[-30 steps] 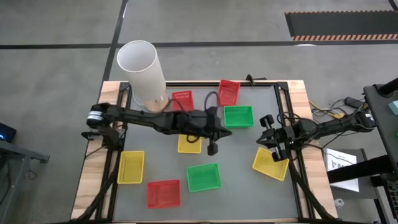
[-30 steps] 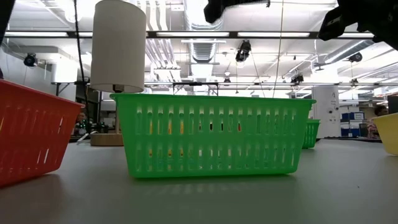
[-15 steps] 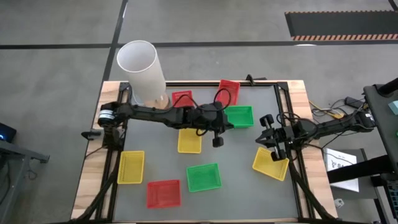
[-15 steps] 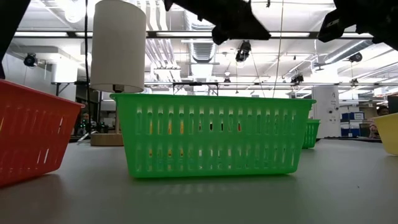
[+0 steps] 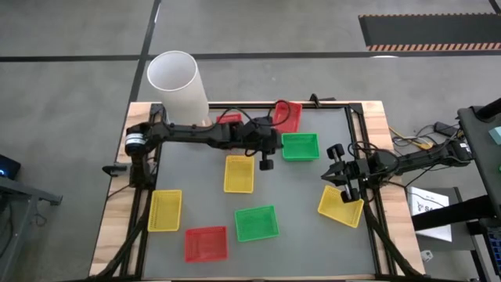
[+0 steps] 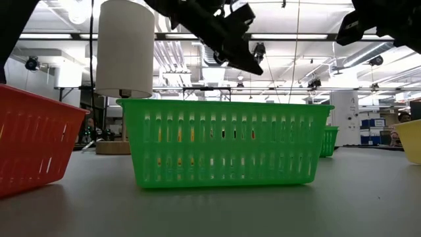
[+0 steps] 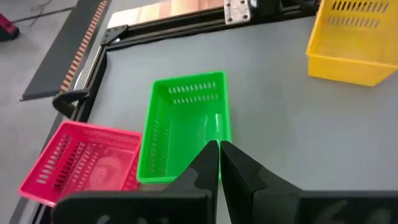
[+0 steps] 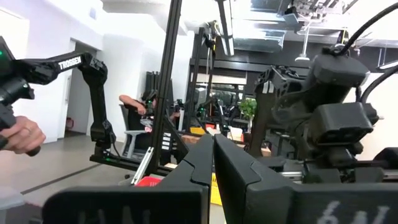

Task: Stack baskets by color
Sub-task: Stack the top right red basket on the top left red basket

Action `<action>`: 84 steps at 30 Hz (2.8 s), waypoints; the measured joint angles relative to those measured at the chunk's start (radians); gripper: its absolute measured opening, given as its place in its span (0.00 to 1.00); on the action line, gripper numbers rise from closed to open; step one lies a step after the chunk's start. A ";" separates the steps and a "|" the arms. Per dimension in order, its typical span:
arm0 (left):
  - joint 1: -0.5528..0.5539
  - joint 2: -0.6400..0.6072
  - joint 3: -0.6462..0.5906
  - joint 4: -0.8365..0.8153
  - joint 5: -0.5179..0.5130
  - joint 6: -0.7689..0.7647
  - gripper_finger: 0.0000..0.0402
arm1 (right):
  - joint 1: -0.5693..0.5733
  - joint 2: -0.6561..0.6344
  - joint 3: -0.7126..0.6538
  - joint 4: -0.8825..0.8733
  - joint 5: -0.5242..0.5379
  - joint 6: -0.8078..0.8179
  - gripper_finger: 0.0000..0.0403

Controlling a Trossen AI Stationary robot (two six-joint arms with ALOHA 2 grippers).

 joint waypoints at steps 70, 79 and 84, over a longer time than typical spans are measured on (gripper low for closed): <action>0.048 -0.020 -0.005 -0.029 0.040 -0.055 0.18 | 0.000 0.001 0.001 -0.123 0.213 0.036 0.02; -0.212 -0.190 -0.165 0.062 0.012 -0.053 0.17 | 0.000 0.053 0.138 -0.392 0.360 0.075 0.02; -0.315 -0.292 -0.311 0.197 0.004 -0.016 0.17 | 0.000 0.153 0.270 -0.577 0.368 0.128 0.02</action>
